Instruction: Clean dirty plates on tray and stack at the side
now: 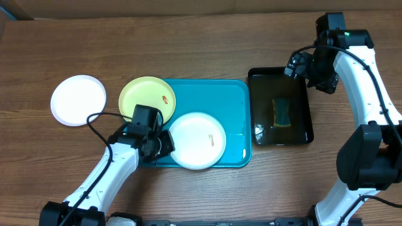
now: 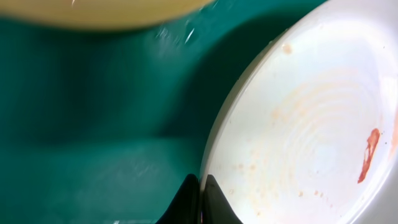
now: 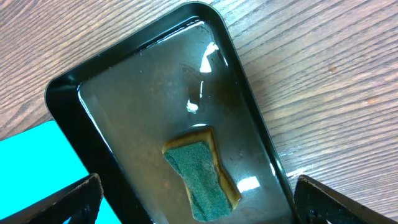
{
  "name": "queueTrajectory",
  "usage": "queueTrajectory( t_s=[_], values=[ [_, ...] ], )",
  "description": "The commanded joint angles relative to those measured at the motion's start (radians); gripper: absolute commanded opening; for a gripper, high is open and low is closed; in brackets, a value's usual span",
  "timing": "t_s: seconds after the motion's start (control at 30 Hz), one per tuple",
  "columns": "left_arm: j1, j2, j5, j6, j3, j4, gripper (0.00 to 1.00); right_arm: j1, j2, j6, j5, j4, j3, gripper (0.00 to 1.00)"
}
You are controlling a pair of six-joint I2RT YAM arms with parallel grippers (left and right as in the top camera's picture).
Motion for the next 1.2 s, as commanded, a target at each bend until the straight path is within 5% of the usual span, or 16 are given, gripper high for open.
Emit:
queueTrajectory(
  t_s=[0.0,0.7,1.0,1.1,1.17],
  values=[
    [-0.013,0.008,0.023,-0.027,0.028,0.064,0.04,-0.001,-0.007,-0.004,0.010,0.005,-0.004,1.00],
    [-0.159,0.013,-0.239,-0.047,0.028,0.195,0.04,-0.001,-0.007,-0.004,0.010,0.005,-0.004,1.00],
    [-0.167,0.143,-0.222,-0.072,0.028,0.254,0.05,-0.001,-0.007,-0.004,0.010,0.005,-0.004,1.00],
    [-0.163,0.155,-0.227,-0.071,0.029,0.270,0.16,-0.001,-0.007,-0.004,0.010,0.005,-0.004,1.00],
    [-0.164,0.150,-0.207,-0.070,0.040,0.262,0.43,-0.001,-0.007,-0.004,0.010,0.005,-0.004,1.00]
  ],
)
